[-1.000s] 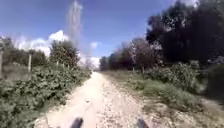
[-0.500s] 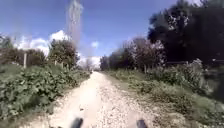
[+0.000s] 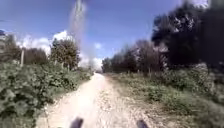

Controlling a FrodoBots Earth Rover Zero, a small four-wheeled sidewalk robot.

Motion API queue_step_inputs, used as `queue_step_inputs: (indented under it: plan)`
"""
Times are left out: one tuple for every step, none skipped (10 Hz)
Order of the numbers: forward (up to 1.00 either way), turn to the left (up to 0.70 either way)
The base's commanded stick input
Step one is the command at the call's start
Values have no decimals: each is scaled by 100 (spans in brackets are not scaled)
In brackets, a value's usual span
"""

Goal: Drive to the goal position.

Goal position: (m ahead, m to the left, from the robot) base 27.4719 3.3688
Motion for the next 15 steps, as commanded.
queue_step_inputs:
  plan:
    - [70,0]
    - [70,0]
    - [70,0]
    - [70,0]
    - [70,0]
    - [70,0]
    - [70,0]
    - [70,0]
    - [70,0]
    - [70,0]
    - [70,0]
    - [70,0]
    - [70,0]
    - [70,0]
    - [70,0]
